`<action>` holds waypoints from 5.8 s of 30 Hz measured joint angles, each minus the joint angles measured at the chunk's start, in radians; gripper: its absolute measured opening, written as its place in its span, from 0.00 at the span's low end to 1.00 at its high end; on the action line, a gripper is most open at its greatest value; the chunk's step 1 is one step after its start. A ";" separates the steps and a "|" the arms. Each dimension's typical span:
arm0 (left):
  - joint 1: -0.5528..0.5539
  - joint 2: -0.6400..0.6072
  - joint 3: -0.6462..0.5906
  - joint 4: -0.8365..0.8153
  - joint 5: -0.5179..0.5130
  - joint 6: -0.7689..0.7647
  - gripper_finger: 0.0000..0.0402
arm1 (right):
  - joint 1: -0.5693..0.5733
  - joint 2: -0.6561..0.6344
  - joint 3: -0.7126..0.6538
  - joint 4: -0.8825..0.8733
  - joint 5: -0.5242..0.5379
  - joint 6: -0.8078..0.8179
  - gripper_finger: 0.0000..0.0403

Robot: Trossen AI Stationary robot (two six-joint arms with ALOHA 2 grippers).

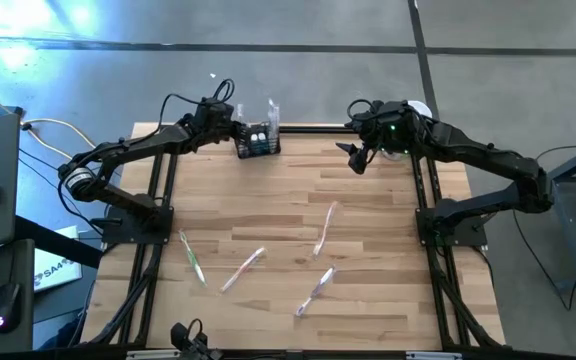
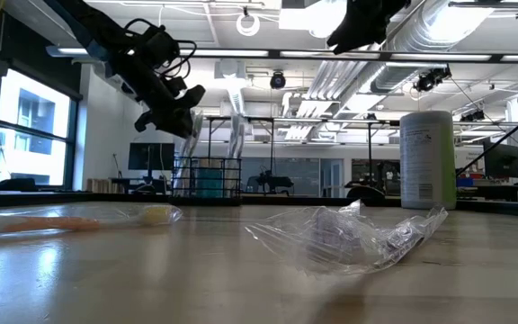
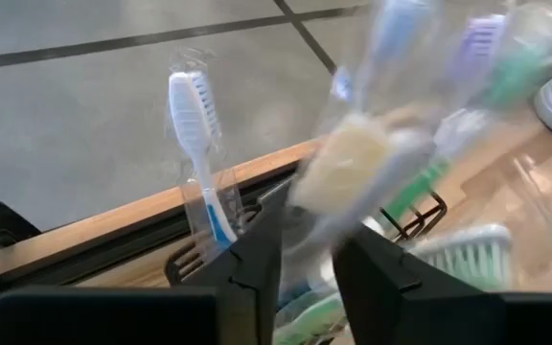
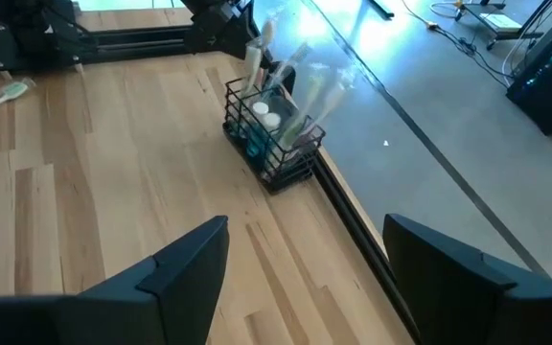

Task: Pick & Place toothbrushing station
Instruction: Put the right orange toothbrush into the black wire organizer, then put the green toothbrush into the black wire organizer

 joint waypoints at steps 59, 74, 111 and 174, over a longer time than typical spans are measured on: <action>-0.821 -0.369 0.000 -0.826 0.618 -0.384 0.32 | 0.051 0.000 -0.016 -0.009 -0.234 0.114 0.67; -0.981 -0.320 0.000 -0.987 0.395 -1.210 0.32 | 0.068 0.000 -0.170 0.057 -0.234 0.139 0.67; -1.467 -0.082 -0.020 -0.990 -0.002 -1.930 0.32 | 0.068 0.000 -0.172 0.289 -0.306 0.131 0.67; -1.421 -0.047 -0.307 -0.625 0.072 -1.880 0.02 | 0.068 0.000 -0.172 0.284 -0.306 0.106 0.67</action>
